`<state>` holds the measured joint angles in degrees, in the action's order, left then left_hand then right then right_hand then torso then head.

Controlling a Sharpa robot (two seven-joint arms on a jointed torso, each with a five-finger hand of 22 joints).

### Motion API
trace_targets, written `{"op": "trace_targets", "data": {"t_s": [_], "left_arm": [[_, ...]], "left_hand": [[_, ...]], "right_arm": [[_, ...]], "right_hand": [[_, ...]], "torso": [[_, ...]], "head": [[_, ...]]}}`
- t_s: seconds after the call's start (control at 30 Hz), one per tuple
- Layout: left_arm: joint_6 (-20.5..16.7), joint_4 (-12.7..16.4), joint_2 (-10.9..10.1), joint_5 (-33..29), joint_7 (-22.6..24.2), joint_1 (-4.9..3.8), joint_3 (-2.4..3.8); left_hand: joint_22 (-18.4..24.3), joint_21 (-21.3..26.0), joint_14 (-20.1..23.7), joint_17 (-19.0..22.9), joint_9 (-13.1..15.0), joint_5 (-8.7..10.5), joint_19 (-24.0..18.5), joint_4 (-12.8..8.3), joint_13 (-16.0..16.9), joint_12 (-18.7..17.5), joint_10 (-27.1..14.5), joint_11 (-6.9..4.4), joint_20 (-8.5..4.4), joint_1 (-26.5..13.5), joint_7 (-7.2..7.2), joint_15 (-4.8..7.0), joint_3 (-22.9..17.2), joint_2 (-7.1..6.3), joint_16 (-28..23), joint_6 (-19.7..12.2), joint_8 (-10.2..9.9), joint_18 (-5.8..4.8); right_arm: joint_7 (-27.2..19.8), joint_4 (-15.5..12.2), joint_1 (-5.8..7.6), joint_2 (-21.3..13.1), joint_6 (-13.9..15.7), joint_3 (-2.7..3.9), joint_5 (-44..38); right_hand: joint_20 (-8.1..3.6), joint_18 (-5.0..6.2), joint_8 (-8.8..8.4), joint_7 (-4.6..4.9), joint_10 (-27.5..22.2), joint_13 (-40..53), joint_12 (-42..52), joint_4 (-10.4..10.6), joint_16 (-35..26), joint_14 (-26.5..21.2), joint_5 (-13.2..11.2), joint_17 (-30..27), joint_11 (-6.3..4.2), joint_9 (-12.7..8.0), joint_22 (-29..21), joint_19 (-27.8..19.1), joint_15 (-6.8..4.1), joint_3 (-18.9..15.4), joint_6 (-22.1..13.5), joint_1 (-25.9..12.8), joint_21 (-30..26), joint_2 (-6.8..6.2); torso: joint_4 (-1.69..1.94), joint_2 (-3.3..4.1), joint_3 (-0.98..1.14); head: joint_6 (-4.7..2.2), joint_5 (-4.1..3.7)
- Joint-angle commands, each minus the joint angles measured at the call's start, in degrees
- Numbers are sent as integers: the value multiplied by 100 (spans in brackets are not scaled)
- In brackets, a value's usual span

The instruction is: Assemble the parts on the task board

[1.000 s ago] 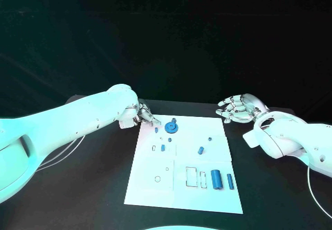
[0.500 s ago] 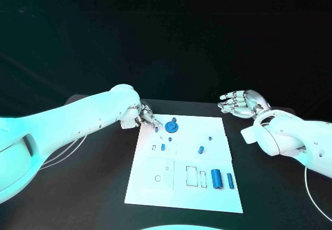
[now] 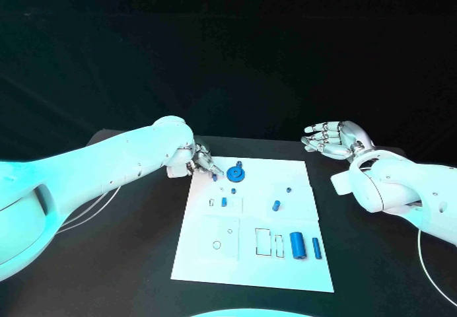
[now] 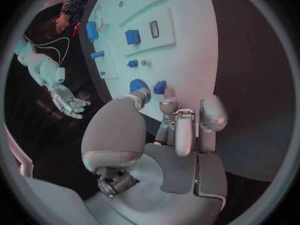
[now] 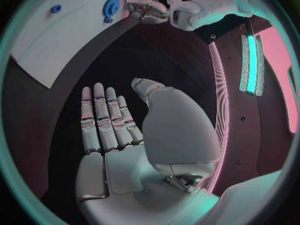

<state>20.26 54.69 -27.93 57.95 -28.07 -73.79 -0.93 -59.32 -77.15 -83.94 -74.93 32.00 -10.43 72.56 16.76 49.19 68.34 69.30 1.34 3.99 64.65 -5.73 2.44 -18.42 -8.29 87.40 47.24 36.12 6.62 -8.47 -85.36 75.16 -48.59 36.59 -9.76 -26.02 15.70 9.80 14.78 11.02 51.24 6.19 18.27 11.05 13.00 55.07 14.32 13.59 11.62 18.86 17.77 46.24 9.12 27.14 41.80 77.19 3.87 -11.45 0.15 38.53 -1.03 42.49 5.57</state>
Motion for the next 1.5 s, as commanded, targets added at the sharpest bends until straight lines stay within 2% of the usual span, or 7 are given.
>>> {"op": "trace_targets", "data": {"t_s": [0.03,0.3,0.67,0.8,0.93,1.0,1.5], "left_arm": [[152,-8,23,-34,44,1,-2],[120,-24,11,-34,11,5,-8],[173,-27,-7,-145,19,5,-10],[153,-30,-19,-301,27,6,-10],[130,-22,-41,-450,31,6,-10],[112,-6,-64,-537,30,6,-10],[-105,573,-516,-1140,-71,5,-10]], "left_hand": [[-17,7,-412,-888,-14,-23,-16,-18,21,14,-23,4,18,96,6,-35,-26,1,-13,57,-32,-50],[-19,4,-413,-891,-22,-8,-21,-27,15,24,-19,-21,11,302,38,-17,-135,100,-10,150,-15,-47],[-56,-13,-429,-928,333,-7,-2,-51,21,44,31,-166,-95,696,205,107,-465,167,7,257,393,-52],[-70,-15,-431,-931,490,7,2,-145,0,29,36,-199,-131,1001,237,138,-866,216,7,175,512,-56],[-90,-20,-438,-954,671,140,7,-307,-15,21,59,-207,-141,1200,244,146,-1416,187,16,88,633,-61],[-103,-24,-439,-957,760,597,9,-401,-32,9,63,-196,-138,1207,231,138,-1832,143,17,37,674,-62],[-124,-33,-439,-954,855,634,17,-501,-13,35,104,-189,-126,1079,220,128,-2196,47,16,33,729,-66]], "right_arm": [[-147,-5,-2,1,28,1,98],[-124,2,-2,-4,6,1,48],[-89,31,-3,8,-17,1,-48],[-82,40,-4,15,-22,1,-52],[-79,45,-5,17,-26,0,-54],[-76,47,-6,15,-29,0,-54],[-89,59,-18,-17,-44,-1,-74]], "right_hand": [[23,69,-24,433,56,-30,-29,-46,-49,58,-11,-20,-3,-16,-29,-28,4,10,41,-57,-21,23],[24,68,-29,433,62,-51,-39,-59,-64,64,-11,-33,-3,-25,-50,-39,5,20,49,-64,-24,24],[29,65,-37,432,77,-83,-50,-78,-86,75,-11,-54,-2,-41,-85,-62,7,38,60,-76,-28,31],[31,65,-39,432,83,-93,-53,-85,-92,80,-10,-60,-3,-46,-96,-70,7,45,64,-79,-29,33],[31,65,-39,432,83,-93,-53,-85,-92,80,-10,-60,-3,-46,-96,-70,7,45,64,-79,-29,33],[31,65,-40,432,87,-100,-55,-90,-97,83,-10,-64,-3,-49,-104,-76,8,48,66,-82,-29,34],[36,63,-51,434,92,-132,-69,-115,-121,87,-11,-85,-1,-66,-138,-103,12,64,69,-91,-30,30]], "torso": [[2,-3,-4],[3,-4,-5],[3,0,-1],[4,-2,-2],[0,-4,0],[-1,-6,0],[26,-29,6]], "head": [[6,-14],[20,-11],[29,-34],[38,-20],[48,-10],[53,-4],[66,-22]]}}
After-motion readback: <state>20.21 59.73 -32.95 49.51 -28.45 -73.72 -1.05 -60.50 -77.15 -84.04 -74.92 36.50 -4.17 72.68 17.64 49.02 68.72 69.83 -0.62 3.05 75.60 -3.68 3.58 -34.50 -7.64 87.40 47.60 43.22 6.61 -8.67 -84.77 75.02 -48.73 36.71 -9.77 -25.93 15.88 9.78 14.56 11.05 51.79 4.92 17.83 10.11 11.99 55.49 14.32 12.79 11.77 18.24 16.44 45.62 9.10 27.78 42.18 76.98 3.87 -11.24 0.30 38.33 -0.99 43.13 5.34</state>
